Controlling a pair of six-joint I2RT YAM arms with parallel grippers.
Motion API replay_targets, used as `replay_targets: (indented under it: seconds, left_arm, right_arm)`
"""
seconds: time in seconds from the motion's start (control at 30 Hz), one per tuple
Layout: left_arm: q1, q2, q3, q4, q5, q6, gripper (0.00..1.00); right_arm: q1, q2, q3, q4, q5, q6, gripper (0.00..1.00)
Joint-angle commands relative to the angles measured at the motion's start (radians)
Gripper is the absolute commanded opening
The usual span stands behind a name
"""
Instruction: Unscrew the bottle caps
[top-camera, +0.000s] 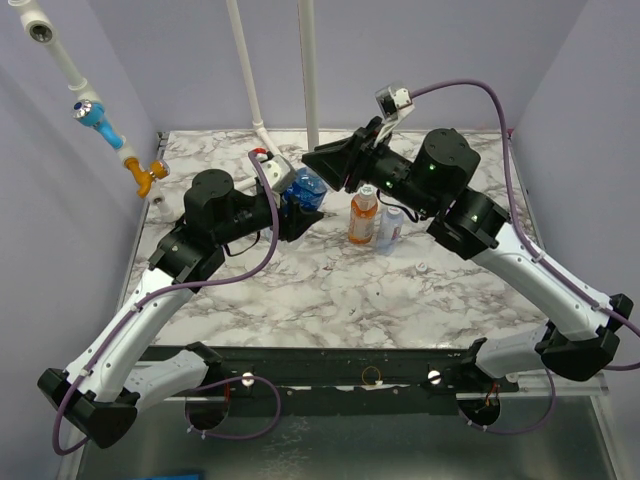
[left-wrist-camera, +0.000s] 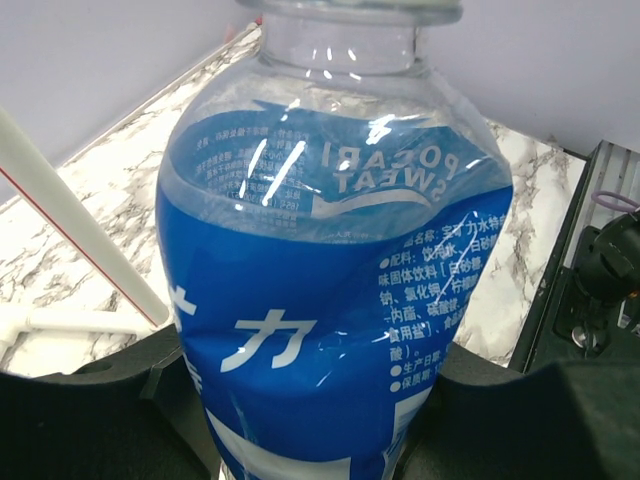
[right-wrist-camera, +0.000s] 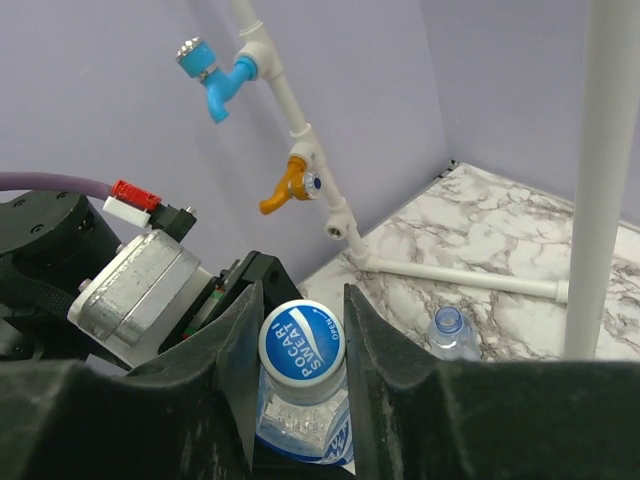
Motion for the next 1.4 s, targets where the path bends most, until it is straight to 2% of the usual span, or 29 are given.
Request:
replay_targets:
  seconds: [0.0, 0.13, 0.33, 0.43, 0.6, 0.73, 0.77, 0.9, 0.93, 1.0, 1.13, 1.37]
  left_arm:
    - [0.004, -0.017, -0.008, 0.026, 0.029, -0.013, 0.0]
    - [0.005, -0.032, -0.018, 0.008, 0.126, -0.012, 0.0]
    - [0.004, -0.058, -0.019, -0.093, 0.357, 0.025, 0.0]
    - [0.005, -0.07, -0.028, -0.158, 0.399, 0.087, 0.0]
    - [0.004, -0.09, -0.059, -0.24, 0.385, 0.225, 0.0]
    - [0.005, -0.102, -0.069, -0.242, 0.359, 0.26, 0.0]
    - [0.005, -0.102, -0.067, -0.243, 0.358, 0.262, 0.0]
    - [0.004, -0.1, -0.055, -0.242, 0.375, 0.256, 0.0]
    - [0.004, -0.098, -0.052, -0.242, 0.384, 0.251, 0.0]
    - [0.003, -0.097, -0.047, -0.241, 0.389, 0.24, 0.0]
    - [0.003, -0.104, -0.043, -0.239, 0.378, 0.237, 0.0]
    - [0.003, -0.108, -0.029, -0.229, 0.385, 0.21, 0.0]
  right_arm:
    - [0.004, -0.037, -0.019, 0.034, -0.016, -0.002, 0.27]
    - [0.001, -0.07, -0.031, 0.083, -0.092, -0.071, 0.2]
    - [0.0, -0.132, -0.033, 0.129, -0.347, -0.163, 0.19]
    - [0.0, -0.151, -0.031, 0.11, -0.35, -0.182, 0.18]
    - [0.0, -0.179, -0.057, 0.068, -0.261, -0.21, 0.17]
    - [-0.002, -0.213, -0.114, 0.044, -0.114, -0.213, 0.11]
    - [-0.002, -0.224, -0.132, 0.035, -0.045, -0.214, 0.1]
    - [-0.015, -0.24, -0.261, -0.024, 0.424, -0.211, 0.11]
    - [-0.046, -0.243, -0.3, -0.041, 0.472, -0.183, 0.11]
    - [-0.131, -0.264, -0.399, -0.084, 0.489, -0.084, 0.11]
    - [-0.303, -0.351, -0.643, -0.121, 0.423, 0.116, 0.1]
    - [-0.323, -0.438, -0.91, -0.184, 0.426, 0.291, 0.09]
